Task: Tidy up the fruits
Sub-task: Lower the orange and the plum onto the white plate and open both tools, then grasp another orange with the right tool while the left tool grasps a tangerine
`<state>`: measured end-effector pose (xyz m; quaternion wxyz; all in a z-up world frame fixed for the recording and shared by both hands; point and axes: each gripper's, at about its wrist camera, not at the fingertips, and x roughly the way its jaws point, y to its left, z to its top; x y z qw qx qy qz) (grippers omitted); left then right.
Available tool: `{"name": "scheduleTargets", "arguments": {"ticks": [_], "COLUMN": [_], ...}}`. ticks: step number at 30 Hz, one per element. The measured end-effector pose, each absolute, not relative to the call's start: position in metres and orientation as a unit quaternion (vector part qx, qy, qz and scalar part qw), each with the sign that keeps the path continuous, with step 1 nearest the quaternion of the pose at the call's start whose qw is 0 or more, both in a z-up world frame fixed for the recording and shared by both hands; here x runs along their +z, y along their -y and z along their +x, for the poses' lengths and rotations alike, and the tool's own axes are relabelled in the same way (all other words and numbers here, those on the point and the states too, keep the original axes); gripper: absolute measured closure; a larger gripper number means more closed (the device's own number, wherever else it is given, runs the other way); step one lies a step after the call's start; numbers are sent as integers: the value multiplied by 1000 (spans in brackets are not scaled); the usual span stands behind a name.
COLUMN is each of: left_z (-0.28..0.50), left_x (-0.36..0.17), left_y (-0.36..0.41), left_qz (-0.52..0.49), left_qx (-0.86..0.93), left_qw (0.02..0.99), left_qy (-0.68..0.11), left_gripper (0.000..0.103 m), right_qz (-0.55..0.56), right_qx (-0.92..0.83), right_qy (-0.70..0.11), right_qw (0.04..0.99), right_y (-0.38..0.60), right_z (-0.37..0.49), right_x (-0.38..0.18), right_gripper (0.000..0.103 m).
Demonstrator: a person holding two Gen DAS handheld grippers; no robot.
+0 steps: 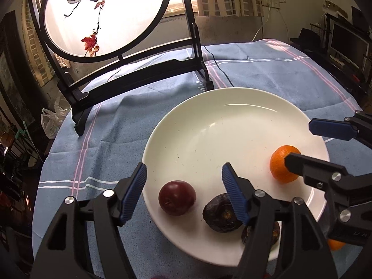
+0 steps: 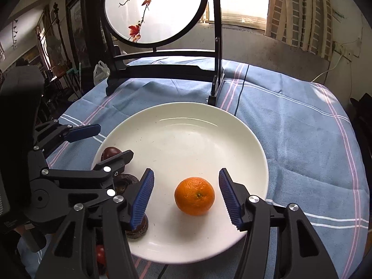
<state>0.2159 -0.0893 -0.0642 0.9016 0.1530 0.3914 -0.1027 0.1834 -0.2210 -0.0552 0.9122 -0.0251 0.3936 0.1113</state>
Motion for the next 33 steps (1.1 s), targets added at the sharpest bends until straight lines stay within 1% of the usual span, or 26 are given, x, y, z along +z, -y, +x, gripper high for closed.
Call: {"name": "scheduleTargets", "arguments": {"ticks": [8, 9, 11, 14, 17, 22, 25, 30, 31, 32, 33], "left_z": [184, 178, 162, 136, 109, 70, 46, 17, 14, 11, 9], "left_x": [-49, -46, -41, -37, -38, -48, -60, -80, -85, -90, -94], "left_y": [75, 72, 65, 54, 43, 28, 21, 17, 19, 20, 23], "left_qz": [146, 145, 146, 149, 152, 156, 168, 182, 184, 185, 186], "left_qx": [-104, -106, -108, -114, -122, -141, -162, -204, -212, -218, -224], "left_qw": [907, 909, 911, 913, 912, 905, 896, 873, 869, 865, 861], "left_qy": [-380, -377, -369, -363, -361, -370, -378, -403, -408, -412, -417], "left_gripper": [37, 36, 32, 30, 27, 27, 27, 27, 27, 27, 27], "right_qz": [-42, -44, -46, -55, -65, -80, -94, -86, -84, -82, -81], "right_qx": [115, 118, 126, 142, 159, 186, 190, 193, 194, 197, 201], "right_qy": [-388, -386, -382, -381, -386, -414, -426, -442, -442, -443, -445], "right_qw": [914, 914, 914, 912, 906, 887, 879, 872, 872, 871, 869], "right_y": [225, 226, 227, 225, 221, 205, 196, 191, 190, 189, 188], "right_z": [136, 127, 105, 69, 38, 3, -1, 16, 21, 26, 30], "right_x": [-43, -42, -40, -42, -50, -79, -96, -112, -114, -116, -117], "right_gripper": [43, 42, 38, 38, 37, 37, 37, 37, 39, 49, 54]}}
